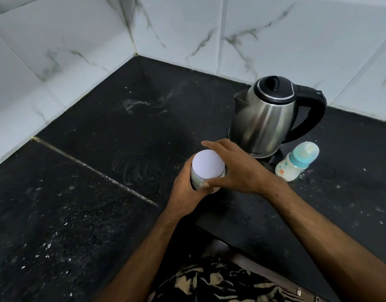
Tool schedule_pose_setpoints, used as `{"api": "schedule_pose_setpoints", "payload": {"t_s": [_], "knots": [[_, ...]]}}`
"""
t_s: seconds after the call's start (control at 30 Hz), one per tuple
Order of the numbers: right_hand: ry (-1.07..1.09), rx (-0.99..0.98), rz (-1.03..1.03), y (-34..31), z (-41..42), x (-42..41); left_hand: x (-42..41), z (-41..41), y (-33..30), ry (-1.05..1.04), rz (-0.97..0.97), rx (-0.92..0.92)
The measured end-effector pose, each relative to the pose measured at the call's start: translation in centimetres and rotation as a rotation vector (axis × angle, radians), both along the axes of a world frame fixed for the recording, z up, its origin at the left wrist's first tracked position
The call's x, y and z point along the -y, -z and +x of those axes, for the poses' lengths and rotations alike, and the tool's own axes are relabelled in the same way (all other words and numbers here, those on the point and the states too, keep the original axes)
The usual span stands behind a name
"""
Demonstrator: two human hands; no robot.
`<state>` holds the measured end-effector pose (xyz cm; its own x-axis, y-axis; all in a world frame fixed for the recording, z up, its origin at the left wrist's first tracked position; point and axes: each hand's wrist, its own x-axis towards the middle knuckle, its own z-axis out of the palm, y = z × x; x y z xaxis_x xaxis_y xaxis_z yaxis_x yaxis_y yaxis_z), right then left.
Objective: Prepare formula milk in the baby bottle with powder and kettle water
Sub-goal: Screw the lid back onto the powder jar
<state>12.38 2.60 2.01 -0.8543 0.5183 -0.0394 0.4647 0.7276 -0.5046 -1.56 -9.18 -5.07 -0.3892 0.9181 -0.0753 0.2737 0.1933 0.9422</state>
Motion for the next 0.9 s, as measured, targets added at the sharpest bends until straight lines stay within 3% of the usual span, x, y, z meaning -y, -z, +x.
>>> {"api": "schedule_pose_setpoints", "payload": {"t_s": [0.13,0.33,0.5,0.7,0.9], "knots": [[-0.133,0.012,-0.188,0.1,0.3,-0.6,0.1,0.1,-0.4,0.014,0.01,-0.011],[0.012,0.013,-0.003,-0.1,-0.2,-0.3,0.0,0.0,0.0,0.001,0.0,-0.007],[-0.136,0.027,-0.244,-0.5,0.2,-1.1,0.0,-0.1,0.0,-0.005,0.005,-0.017],[-0.006,-0.012,-0.099,-0.1,-0.3,-0.2,0.1,-0.1,0.1,-0.002,0.027,-0.013],[-0.123,0.028,-0.227,-0.7,-0.5,-0.9,0.0,0.1,-0.4,0.0,0.004,-0.001]]}}
